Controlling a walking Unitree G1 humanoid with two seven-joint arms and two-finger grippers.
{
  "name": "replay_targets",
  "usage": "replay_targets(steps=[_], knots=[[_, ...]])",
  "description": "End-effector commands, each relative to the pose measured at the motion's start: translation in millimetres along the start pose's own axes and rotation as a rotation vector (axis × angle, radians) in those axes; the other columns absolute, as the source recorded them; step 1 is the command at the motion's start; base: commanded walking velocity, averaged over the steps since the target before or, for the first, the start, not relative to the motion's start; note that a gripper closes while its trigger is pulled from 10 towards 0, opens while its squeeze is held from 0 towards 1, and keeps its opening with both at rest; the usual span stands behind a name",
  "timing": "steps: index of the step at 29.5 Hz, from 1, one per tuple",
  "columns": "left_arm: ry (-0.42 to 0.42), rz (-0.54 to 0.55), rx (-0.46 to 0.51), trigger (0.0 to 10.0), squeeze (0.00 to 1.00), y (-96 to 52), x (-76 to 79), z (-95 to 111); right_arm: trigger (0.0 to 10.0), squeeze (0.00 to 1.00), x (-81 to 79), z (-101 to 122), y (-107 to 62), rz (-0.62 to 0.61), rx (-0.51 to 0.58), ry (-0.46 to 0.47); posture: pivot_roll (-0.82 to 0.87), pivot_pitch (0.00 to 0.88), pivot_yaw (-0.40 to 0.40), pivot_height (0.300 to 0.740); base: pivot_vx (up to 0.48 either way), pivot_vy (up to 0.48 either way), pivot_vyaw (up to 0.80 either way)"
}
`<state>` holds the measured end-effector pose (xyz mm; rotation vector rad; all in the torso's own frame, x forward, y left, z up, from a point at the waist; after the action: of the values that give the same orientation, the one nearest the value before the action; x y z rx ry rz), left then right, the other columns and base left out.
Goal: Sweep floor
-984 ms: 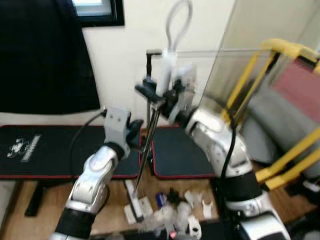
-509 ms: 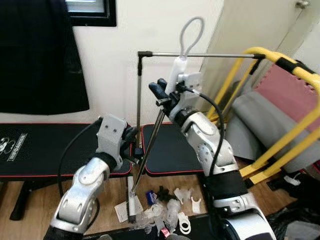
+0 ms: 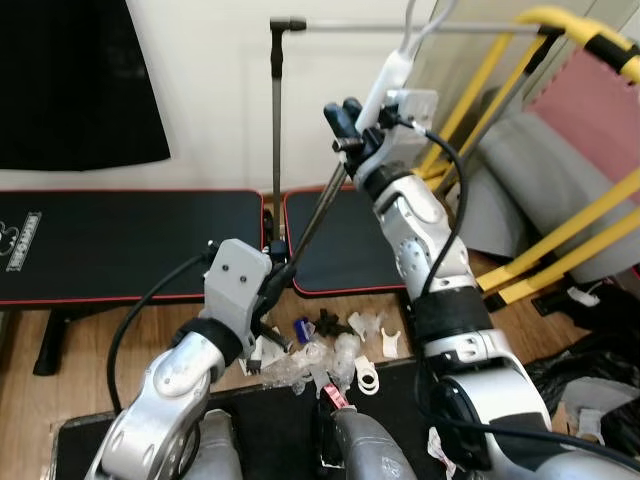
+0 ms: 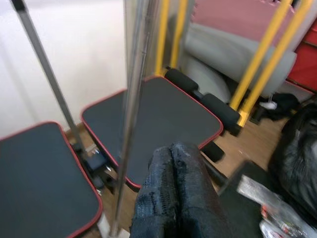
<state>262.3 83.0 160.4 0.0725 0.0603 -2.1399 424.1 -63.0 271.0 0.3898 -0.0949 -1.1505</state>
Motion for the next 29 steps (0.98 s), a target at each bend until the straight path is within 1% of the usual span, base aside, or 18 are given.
replay_targets(steps=[1,4,9,12,15,20,21,22,23,24,29], knots=[[0.002,-0.039,-0.03,10.0,0.0,-7.2,10.7,-1.8,10.0,0.0,6.4,13.4,7.1,-0.02,0.067,0.009,-0.02,0.387,-0.172,0.74,0.0,0.0,0.0],[0.0,-0.039,-0.033,10.0,0.0,-9.1,11.2,-1.1,10.0,0.0,6.4,13.8,9.5,-0.019,0.07,0.014,-0.02,0.387,-0.172,0.74,0.0,0.0,0.0],[-0.018,-0.027,-0.053,10.0,0.0,-20.9,13.9,1.1,10.0,0.0,4.7,18.0,23.6,-0.022,0.091,0.03,0.0,0.426,-0.181,0.74,0.0,0.0,0.0],[-0.022,-0.024,-0.056,10.0,0.0,-23.2,14.4,1.5,10.0,0.0,4.5,20.3,25.6,-0.024,0.1,0.035,0.0,0.434,-0.184,0.74,0.0,0.0,0.0],[-0.027,-0.024,-0.06,10.0,0.0,-29.7,18.3,4.0,10.0,0.0,3.9,30.3,32.4,-0.033,0.129,0.051,0.0,0.458,-0.188,0.74,0.0,0.0,0.0],[-0.028,-0.025,-0.062,10.0,0.0,-33.2,20.5,5.4,10.0,0.0,3.7,34.8,35.5,-0.04,0.143,0.058,0.01,0.465,-0.189,0.74,0.0,0.0,0.0],[-0.029,-0.025,-0.068,10.0,0.0,-34.8,21.1,5.8,10.0,0.0,4.8,35.3,38.0,-0.057,0.139,0.059,0.02,0.47,-0.188,0.74,0.0,0.0,0.0],[-0.029,-0.023,-0.072,10.0,0.0,-36.2,21.1,6.1,10.0,0.65,6.2,33.1,39.8,-0.082,0.122,0.041,0.02,0.473,-0.186,0.74,0.0,0.0,0.0],[-0.029,-0.023,-0.072,10.0,0.0,-36.2,21.1,6.1,10.0,0.65,6.2,33.1,39.8,-0.082,0.122,0.041,0.02,0.473,-0.186,0.74,0.0,0.0,0.0],[-0.029,-0.022,-0.076,10.0,0.0,-37.0,20.8,6.2,10.0,1.0,7.9,27.5,40.7,-0.104,0.089,0.014,0.02,0.472,-0.186,0.74,0.0,0.0,0.0],[-0.03,-0.02,-0.082,10.0,0.0,-36.8,20.6,6.6,10.0,1.0,12.2,17.5,38.8,-0.128,0.05,-0.017,0.01,0.466,-0.187,0.74,0.0,0.0,0.0]])
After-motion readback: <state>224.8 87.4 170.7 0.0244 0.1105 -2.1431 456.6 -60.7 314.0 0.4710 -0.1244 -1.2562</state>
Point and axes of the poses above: a point about 5 cm out from each wrist's last joint towards the gripper, its own y axis pointing out of the wrist towards the gripper, its own z axis along the axis of the wrist's last joint, x = y × z, the point moved 5 cm from there along y, pointing out of the wrist towards the gripper, and after that the axes turned 5 degrees about -y, right-handed, at the moved point
